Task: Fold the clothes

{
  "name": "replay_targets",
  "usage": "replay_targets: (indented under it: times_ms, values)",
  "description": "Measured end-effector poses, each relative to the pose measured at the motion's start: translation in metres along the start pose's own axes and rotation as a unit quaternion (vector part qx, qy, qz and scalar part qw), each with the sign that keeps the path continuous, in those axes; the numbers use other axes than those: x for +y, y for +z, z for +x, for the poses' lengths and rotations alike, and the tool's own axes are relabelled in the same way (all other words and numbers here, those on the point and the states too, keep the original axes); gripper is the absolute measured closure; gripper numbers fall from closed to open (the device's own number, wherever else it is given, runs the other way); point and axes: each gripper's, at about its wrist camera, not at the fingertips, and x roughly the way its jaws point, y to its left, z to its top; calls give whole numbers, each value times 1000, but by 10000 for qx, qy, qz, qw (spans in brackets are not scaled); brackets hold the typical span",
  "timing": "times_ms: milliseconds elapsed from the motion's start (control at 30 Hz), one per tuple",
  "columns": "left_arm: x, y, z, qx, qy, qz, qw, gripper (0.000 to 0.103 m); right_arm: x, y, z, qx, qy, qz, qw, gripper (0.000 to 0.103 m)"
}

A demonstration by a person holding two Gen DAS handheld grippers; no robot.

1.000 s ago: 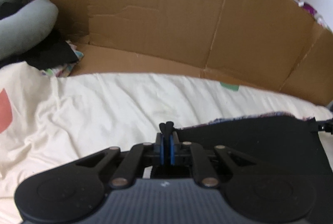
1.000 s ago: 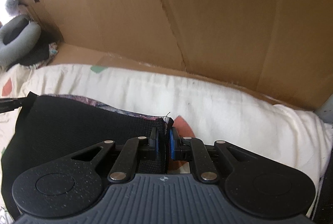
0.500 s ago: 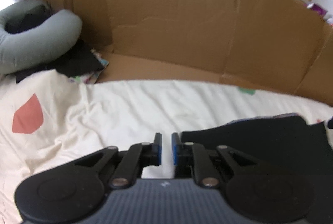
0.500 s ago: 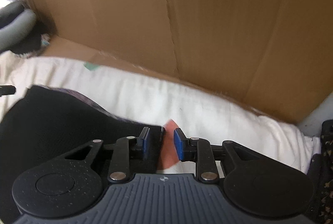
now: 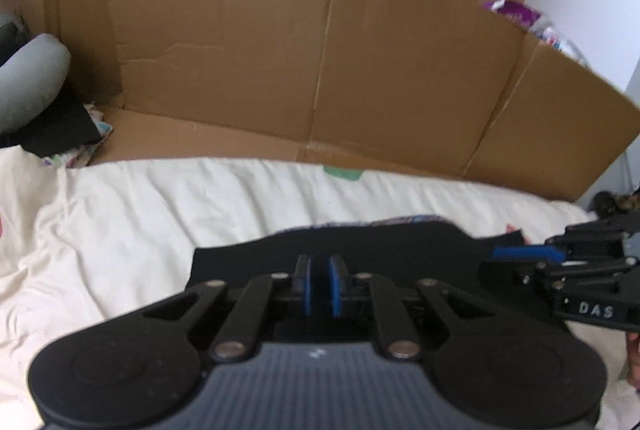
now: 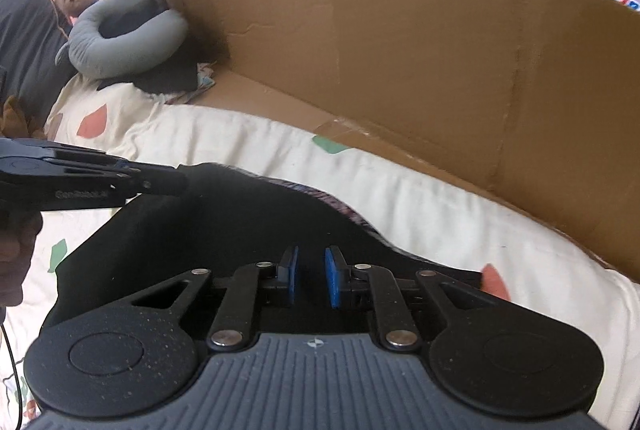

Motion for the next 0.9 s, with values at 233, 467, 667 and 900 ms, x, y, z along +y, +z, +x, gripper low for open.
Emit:
replay_targets:
  times_ms: [233,467,667,900]
  values:
    - [1,-1,12,-11,-101,-19,9999,91,3,2,20,-1,30,35,10000,82]
    - [5,-2,29,166,-121,-27,9998,89,3,11,36,-17,-17,62,10000,82]
    - [8,-8,36,193,-198,28,9996,89,6,6,46,38,-61,-100,9999,83]
    - [4,-2,35,235,-116,95,9996,89,1,9,49,115,-99,21,9999,83]
